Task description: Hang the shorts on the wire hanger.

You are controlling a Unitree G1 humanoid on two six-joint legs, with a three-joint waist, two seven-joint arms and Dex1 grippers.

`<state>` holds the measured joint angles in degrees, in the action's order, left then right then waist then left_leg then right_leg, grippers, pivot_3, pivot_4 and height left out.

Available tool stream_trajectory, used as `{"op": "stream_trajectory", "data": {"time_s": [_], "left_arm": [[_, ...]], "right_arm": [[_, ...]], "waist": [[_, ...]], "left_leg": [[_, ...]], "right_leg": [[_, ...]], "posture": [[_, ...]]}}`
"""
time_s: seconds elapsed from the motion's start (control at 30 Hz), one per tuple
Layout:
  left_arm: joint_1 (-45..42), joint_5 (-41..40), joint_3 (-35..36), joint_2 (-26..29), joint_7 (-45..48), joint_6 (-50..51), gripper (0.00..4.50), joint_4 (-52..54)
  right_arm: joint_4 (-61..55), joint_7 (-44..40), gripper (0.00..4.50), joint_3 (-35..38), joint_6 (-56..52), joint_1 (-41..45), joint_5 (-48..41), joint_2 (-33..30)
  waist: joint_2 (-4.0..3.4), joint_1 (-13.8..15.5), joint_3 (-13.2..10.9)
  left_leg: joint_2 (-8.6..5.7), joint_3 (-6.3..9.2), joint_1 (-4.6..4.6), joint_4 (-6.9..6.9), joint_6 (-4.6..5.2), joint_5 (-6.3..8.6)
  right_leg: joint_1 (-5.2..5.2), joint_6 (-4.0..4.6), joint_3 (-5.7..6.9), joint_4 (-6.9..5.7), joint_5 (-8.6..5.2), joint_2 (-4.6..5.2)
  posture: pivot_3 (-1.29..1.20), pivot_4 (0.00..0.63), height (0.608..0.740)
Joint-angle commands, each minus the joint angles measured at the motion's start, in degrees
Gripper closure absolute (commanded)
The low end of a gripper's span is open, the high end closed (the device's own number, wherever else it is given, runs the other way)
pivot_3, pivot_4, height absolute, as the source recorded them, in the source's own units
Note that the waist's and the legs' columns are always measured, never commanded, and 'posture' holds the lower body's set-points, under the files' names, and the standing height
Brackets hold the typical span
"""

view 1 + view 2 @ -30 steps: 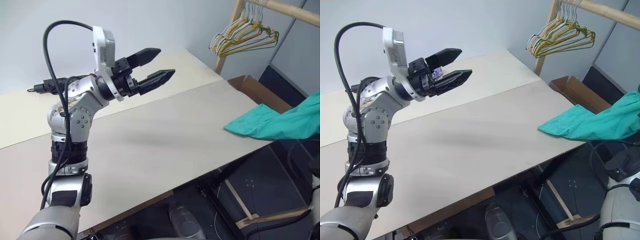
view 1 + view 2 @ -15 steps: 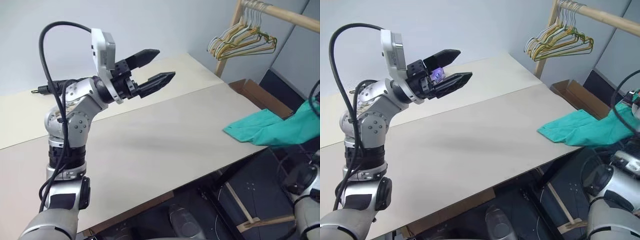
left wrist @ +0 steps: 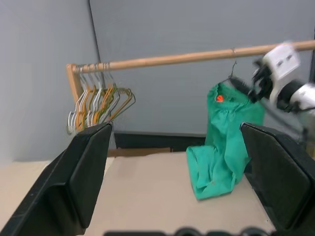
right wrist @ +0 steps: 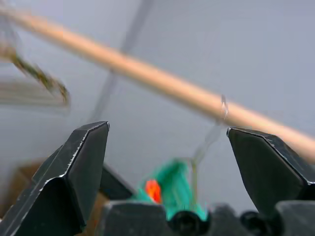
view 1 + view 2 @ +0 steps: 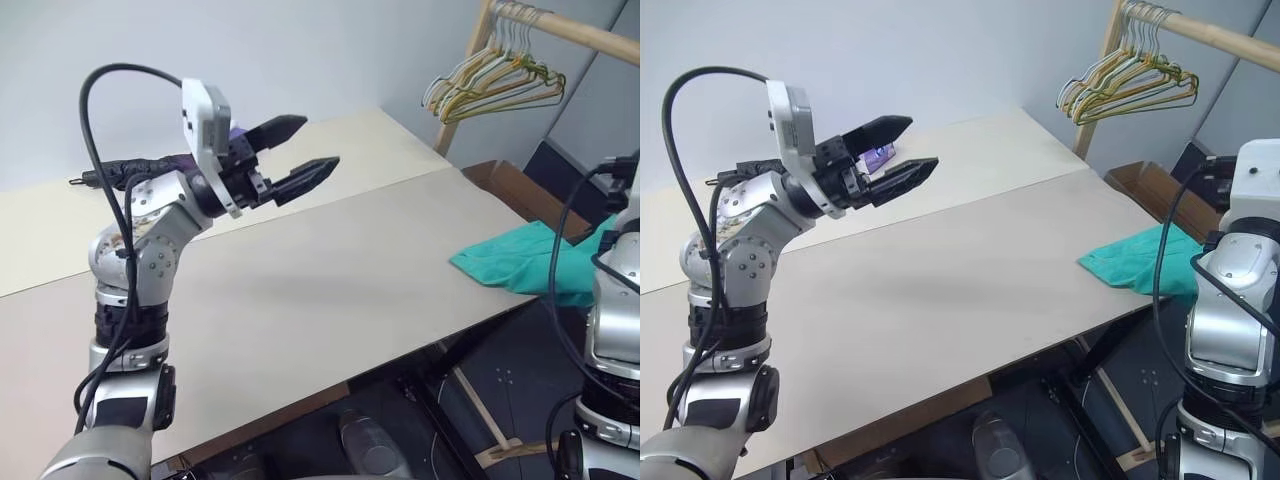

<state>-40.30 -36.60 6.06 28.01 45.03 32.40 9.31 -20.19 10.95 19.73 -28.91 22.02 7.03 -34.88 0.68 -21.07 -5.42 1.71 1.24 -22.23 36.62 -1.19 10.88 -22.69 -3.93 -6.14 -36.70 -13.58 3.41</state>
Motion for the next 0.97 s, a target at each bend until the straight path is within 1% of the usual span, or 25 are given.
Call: {"op": "stream_trajectory", "data": {"time_s": [0.03, 0.1, 0.13, 0.23, 0.3, 0.37, 0.47, 0.57, 0.67, 0.77, 0.83, 0.97], "left_arm": [[2.2, 3.2, 0.5, 2.7, -0.9, -2.1, 0.0, 2.4], [4.9, 4.9, 0.4, 4.3, -0.7, -2.8, 0.0, 3.7], [5.9, 5.4, 0.4, 4.8, -0.7, -3.3, 0.0, 4.3], [10.3, 7.6, 1.1, 6.5, -2.2, -3.7, 0.0, 7.0], [12.6, 8.3, 1.8, 7.3, -3.2, -3.5, 0.0, 8.9], [15.3, 8.7, 2.7, 8.2, -4.4, -3.0, 0.0, 11.4], [18.2, 9.0, 4.3, 8.7, -6.5, -2.7, 0.0, 14.6], [21.3, 9.1, 6.6, 8.7, -8.5, -3.2, 0.0, 18.1], [23.8, 8.8, 8.2, 9.7, -9.3, -2.2, 0.0, 20.5], [25.1, 8.0, 9.2, 10.3, -10.0, -0.9, 0.0, 21.4], [25.2, 7.9, 9.1, 10.6, -9.8, -1.0, 0.0, 21.3], [24.8, 7.0, 8.5, 11.2, -8.5, -0.9, 0.0, 20.6]], "right_arm": [[-1.0, -13.4, 0.03, -0.3, 3.8, 3.8, -10.9, -0.1], [1.0, -22.6, 0.03, -2.0, 5.6, 5.6, -17.2, -0.3], [2.1, -25.4, 0.03, -2.9, 5.8, 6.4, -18.5, -0.5], [7.3, -38.3, 0.03, -7.8, 4.5, 9.8, -23.8, -2.0], [9.5, -43.8, 0.03, -10.1, 4.0, 11.4, -25.7, -2.7], [11.3, -50.4, 0.03, -12.2, 5.2, 12.4, -27.6, -3.4], [12.8, -56.8, 0.03, -13.8, 5.8, 12.8, -29.3, -4.0], [14.0, -59.9, 0.03, -15.1, 6.3, 12.7, -29.3, -4.1], [15.0, -62.3, 0.03, -16.0, 6.6, 13.2, -29.0, -4.3], [15.3, -64.1, 0.03, -16.6, 7.0, 13.5, -28.6, -4.7], [15.2, -64.4, 0.03, -16.4, 7.0, 13.3, -28.5, -4.8], [13.9, -64.4, 0.03, -16.1, 6.7, 12.2, -28.4, -5.2]], "waist": [[0.19, 0.2, -0.1], [0.23, 0.1, -0.1], [0.26, 0.5, -0.1], [0.31, 2.2, -0.1], [0.33, 3.9, -0.1], [0.39, 6.4, -0.1], [0.48, 10.2, -0.2], [0.68, 14.4, -0.3], [0.89, 17.9, -0.5], [0.92, 20.9, -0.5], [0.92, 22.1, -0.5], [0.92, 23.0, -0.5]], "left_leg": [[0.01, 0.05, 0.17, -0.02, 0.01, 0.01], [0.02, 0.05, 0.27, -0.03, 0.01, 0.02], [0.01, 0.07, 0.28, -0.05, 0.02, 0.02], [0.03, 0.12, 0.25, -0.06, 0.02, 0.02], [0.02, 0.12, 0.22, -0.09, 0.02, 0.02], [0.03, 0.12, 0.13, -0.14, 0.04, 0.03], [0.04, 0.12, 0.05, -0.24, 0.05, 0.04], [0.05, 0.09, -0.02, -0.3, 0.05, 0.04], [0.08, 0.04, -0.08, -0.31, 0.05, 0.04], [0.08, 0.0, -0.15, -0.28, 0.05, 0.04], [0.09, 0.0, -0.17, -0.27, 0.04, 0.04], [0.12, 0.02, -0.21, -0.27, 0.04, 0.04]], "right_leg": [[0.23, 0.01, 0.06, 0.07, -0.01, 0.0], [0.39, 0.01, 0.04, 0.19, 0.0, 0.0], [0.47, 0.01, 0.04, 0.26, 0.0, -0.01], [0.47, 0.02, 0.07, 0.37, 0.01, -0.05], [0.46, 0.02, 0.07, 0.46, 0.03, -0.05], [0.39, 0.02, 0.08, 0.5, 0.03, -0.04], [0.29, 0.02, 0.12, 0.57, 0.03, -0.04], [0.17, 0.03, 0.15, 0.62, 0.03, -0.04], [0.06, 0.06, 0.16, 0.63, 0.03, -0.04], [-0.01, 0.1, 0.2, 0.65, 0.04, -0.02], [-0.03, 0.12, 0.26, 0.66, 0.03, -0.01], [-0.04, 0.41, 0.36, 0.68, -0.11, -0.01]], "posture": [[-0.15, 0.043, 0.74], [-0.12, 0.043, 0.74], [-0.11, 0.042, 0.74], [-0.05, 0.042, 0.74], [-0.01, 0.044, 0.74], [0.04, 0.05, 0.74], [0.09, 0.063, 0.74], [0.13, 0.071, 0.74], [0.16, 0.077, 0.74], [0.17, 0.078, 0.74], [0.17, 0.078, 0.74], [0.16, 0.077, 0.74]]}}
